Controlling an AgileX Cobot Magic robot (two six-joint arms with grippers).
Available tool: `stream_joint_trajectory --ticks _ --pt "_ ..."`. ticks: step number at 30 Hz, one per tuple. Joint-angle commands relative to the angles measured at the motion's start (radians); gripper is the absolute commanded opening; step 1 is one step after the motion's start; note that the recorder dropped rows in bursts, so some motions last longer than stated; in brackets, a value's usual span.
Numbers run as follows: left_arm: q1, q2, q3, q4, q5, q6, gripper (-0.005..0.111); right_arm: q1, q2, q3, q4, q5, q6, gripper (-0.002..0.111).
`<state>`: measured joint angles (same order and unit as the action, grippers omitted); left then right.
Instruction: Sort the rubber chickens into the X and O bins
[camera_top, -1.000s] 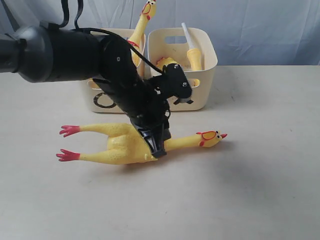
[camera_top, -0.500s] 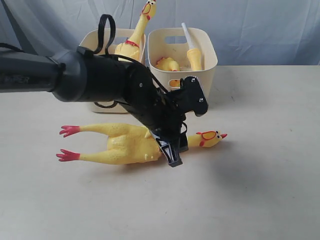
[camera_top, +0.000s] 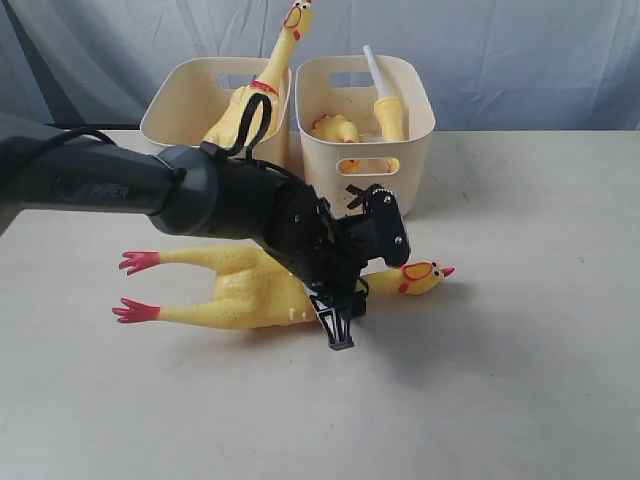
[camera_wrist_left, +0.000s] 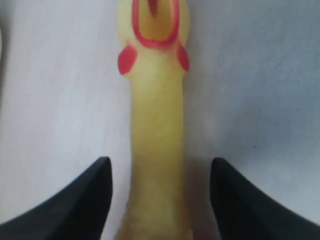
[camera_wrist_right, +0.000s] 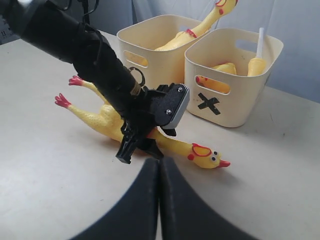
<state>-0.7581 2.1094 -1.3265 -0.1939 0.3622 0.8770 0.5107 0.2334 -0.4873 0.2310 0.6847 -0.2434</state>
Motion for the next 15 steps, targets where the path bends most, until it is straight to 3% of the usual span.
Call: stream_joint_trajectory --ticks 1,5,11,15 --pt "-0.003 0.023 -0.004 0.030 -0.004 -0.002 0.054 -0.002 -0.006 0.004 0.003 -0.013 0.001 0.000" --pt "-0.003 0.034 -0.004 0.030 -0.002 -0.002 0.042 -0.002 -0.006 0.004 0.003 -0.013 0.001 0.000" --pt "-0.003 0.034 -0.004 0.032 -0.002 -0.002 0.011 -0.002 -0.006 0.004 0.003 -0.013 0.001 0.000" --pt "-0.003 0.032 -0.004 0.032 0.000 -0.002 0.000 -0.002 -0.006 0.004 0.003 -0.013 0.001 0.000"
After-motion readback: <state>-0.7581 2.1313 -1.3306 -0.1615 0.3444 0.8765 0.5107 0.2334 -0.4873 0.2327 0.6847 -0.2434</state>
